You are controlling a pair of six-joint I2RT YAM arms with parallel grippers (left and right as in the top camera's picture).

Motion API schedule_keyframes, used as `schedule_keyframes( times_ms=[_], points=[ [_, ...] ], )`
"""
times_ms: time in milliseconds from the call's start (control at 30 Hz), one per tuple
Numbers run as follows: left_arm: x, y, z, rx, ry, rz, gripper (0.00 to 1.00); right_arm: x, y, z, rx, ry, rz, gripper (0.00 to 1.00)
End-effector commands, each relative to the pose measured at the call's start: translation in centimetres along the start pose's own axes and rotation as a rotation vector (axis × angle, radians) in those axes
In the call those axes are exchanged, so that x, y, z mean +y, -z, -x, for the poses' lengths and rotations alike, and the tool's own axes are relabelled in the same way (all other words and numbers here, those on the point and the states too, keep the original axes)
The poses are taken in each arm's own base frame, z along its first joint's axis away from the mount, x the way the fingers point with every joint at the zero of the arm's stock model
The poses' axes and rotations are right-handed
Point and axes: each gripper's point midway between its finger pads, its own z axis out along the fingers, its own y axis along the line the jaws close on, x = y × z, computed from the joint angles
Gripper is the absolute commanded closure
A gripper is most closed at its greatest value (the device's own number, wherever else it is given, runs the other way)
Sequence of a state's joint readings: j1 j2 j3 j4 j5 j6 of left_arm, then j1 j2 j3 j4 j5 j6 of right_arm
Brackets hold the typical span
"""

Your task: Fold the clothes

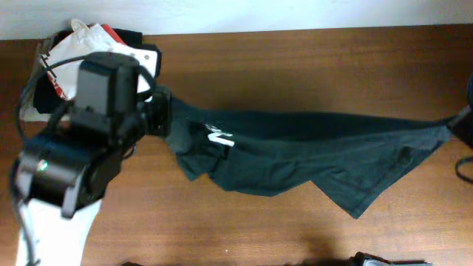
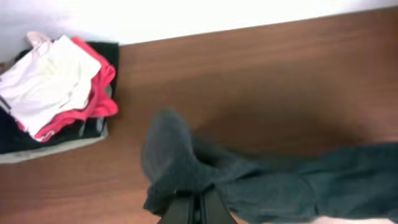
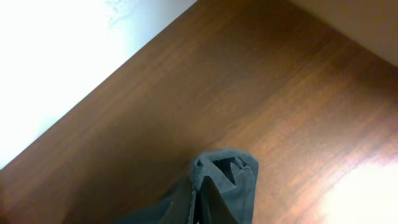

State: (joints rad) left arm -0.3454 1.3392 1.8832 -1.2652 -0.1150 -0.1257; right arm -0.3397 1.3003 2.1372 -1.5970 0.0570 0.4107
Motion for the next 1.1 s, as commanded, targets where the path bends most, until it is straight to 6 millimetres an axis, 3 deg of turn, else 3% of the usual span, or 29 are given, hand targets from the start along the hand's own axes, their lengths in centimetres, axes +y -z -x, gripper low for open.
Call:
schedule_keyframes(
  times_ms=[0, 133, 233, 300, 467, 500, 567, 633, 667, 767, 833, 933, 967, 1033, 1067],
  points=[
    [-0.8, 6.2, 1.3, -0.124, 0.045, -0.105, 0.99, -0.3, 2.2, -0.1, -0.053, 0.007, 0.022, 0.96],
    [0.0, 6.9, 1.5, -0.147, 0.050, -0.064, 0.99, 0.0, 3.0, 0.7, -0.109, 0.003, 0.045, 0.96],
    [1.2, 4.0, 2.1, -0.110, 0.058, 0.033, 0.99, 0.6, 1.8, 1.9, -0.118, 0.002, 0.049, 0.96],
    [0.8, 0.8, 2.4, -0.056, 0.051, 0.039, 0.99, 0.9, -0.3, 2.4, -0.081, 0.005, 0.034, 0.96],
    [0.3, -12.2, 4.2, 0.039, 0.055, 0.072, 0.99, 2.3, -8.9, 4.2, 0.030, 0.011, -0.008, 0.96],
    [0.7, -15.3, 5.3, 0.012, 0.069, 0.080, 0.99, 3.2, -11.3, 5.0, 0.039, 0.010, 0.015, 0.96],
    [1.5, -19.5, 7.9, -0.079, 0.100, 0.069, 0.99, 5.7, -15.2, 6.3, 0.046, 0.009, 0.113, 0.96],
    [1.7, -21.0, 10.8, -0.178, 0.123, 0.007, 0.99, 7.7, -17.0, 7.2, 0.038, 0.011, 0.207, 0.96],
    [2.8, -19.4, 14.4, -0.291, 0.139, -0.019, 0.99, 8.3, -16.7, 8.6, 0.000, 0.005, 0.259, 0.96],
    [5.5, -12.7, 19.9, -0.470, 0.162, 0.009, 0.99, 7.6, -12.7, 12.2, -0.133, -0.013, 0.282, 0.96],
    [6.4, -5.3, 23.3, -0.605, 0.160, -0.005, 0.99, 6.8, -7.7, 14.8, -0.250, -0.023, 0.311, 0.96],
    [5.9, 2.1, 24.3, -0.693, 0.125, -0.040, 0.99, 5.5, -1.2, 16.0, -0.369, -0.026, 0.304, 0.96],
    [5.7, 3.5, 23.9, -0.696, 0.111, -0.040, 0.99, 5.3, -0.1, 15.9, -0.383, -0.016, 0.301, 0.96],
    [5.4, 4.4, 22.7, -0.656, 0.098, -0.035, 0.99, 5.0, 1.3, 14.9, -0.379, 0.009, 0.290, 0.96],
    [5.2, 3.6, 21.3, -0.589, 0.094, -0.035, 0.99, 4.8, 1.2, 13.9, -0.342, 0.021, 0.275, 0.96]
  ],
)
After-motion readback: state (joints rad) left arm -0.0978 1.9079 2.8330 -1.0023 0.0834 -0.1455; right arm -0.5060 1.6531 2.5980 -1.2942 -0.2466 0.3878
